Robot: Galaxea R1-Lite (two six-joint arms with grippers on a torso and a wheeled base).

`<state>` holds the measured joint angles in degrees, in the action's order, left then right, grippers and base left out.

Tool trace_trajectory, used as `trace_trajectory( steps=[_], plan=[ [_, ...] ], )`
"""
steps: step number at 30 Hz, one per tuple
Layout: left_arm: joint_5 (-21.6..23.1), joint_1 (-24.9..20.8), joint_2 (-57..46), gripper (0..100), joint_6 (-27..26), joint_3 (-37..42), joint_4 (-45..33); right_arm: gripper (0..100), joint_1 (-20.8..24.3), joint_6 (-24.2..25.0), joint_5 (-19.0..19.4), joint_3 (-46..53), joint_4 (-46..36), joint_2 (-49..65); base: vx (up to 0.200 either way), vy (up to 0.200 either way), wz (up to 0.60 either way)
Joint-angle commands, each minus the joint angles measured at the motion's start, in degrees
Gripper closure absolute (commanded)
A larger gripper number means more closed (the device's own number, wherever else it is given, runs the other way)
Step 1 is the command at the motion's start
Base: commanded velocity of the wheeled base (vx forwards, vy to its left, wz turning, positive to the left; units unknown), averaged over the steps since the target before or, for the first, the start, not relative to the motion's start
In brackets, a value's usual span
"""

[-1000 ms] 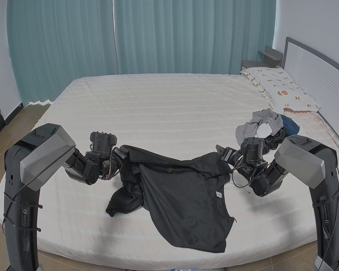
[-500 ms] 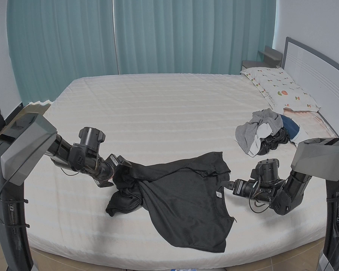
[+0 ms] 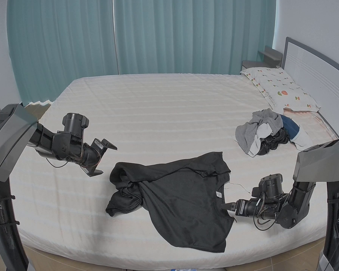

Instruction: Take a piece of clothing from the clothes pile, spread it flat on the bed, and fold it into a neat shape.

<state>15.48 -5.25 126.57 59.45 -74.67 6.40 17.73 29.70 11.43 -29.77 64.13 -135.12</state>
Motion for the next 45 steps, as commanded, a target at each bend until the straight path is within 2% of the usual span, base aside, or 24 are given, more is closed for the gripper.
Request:
trace_trajectory(
  steps=[1, 7, 12, 15, 20, 29, 34, 35, 45],
  plan=[
    [-2.0, -1.3, -5.8, 0, -1.6, 16.4, 10.3, 0, 2.1, 0.2, 1.5, 8.1, 2.6, 1.4, 0.000, 0.000, 0.00],
    [-3.6, -5.4, -9.4, 0, -0.9, 31.3, 22.8, 0, 4.2, 3.4, 0.7, 15.3, 12.5, 1.5, 0.000, 0.000, 0.00],
    [-3.4, -6.4, -9.7, 0, 1.8, 35.6, 27.5, 0, 5.3, 3.5, -0.7, 15.3, 13.4, 0.7, 0.000, 0.000, 0.00],
    [-2.7, -6.4, -9.8, 0, 2.5, 40.0, 29.7, 0, 5.6, 4.9, -1.4, 15.3, 13.6, 0.0, -0.200, 0.000, 0.00],
    [-2.7, -6.4, -9.0, 0, 2.5, 41.9, 33.2, 0, 5.5, 4.9, -1.7, 14.0, 13.6, -1.1, -0.120, 0.000, 0.00],
    [-4.3, -6.5, -6.6, 0, 2.2, 42.8, 36.9, 0, 6.7, 5.1, -7.3, 9.7, 17.9, -5.3, 0.000, 0.000, 0.00],
    [-4.3, -6.5, -6.3, 0, 2.2, 42.7, 37.2, 0, 6.7, 5.1, -7.6, 8.1, 17.3, -6.1, 0.000, 0.000, 0.00],
    [-4.3, -6.5, -6.3, 0, 2.2, 42.7, 37.2, 100, 6.7, 5.1, -7.6, 8.1, 17.3, -6.1, 0.000, 0.000, 0.00],
    [-4.3, -6.6, -6.1, 0, 0.9, 42.9, 37.3, 100, 5.1, 5.4, -8.7, 6.5, 18.0, -5.6, 0.000, 0.000, 0.00]
  ],
)
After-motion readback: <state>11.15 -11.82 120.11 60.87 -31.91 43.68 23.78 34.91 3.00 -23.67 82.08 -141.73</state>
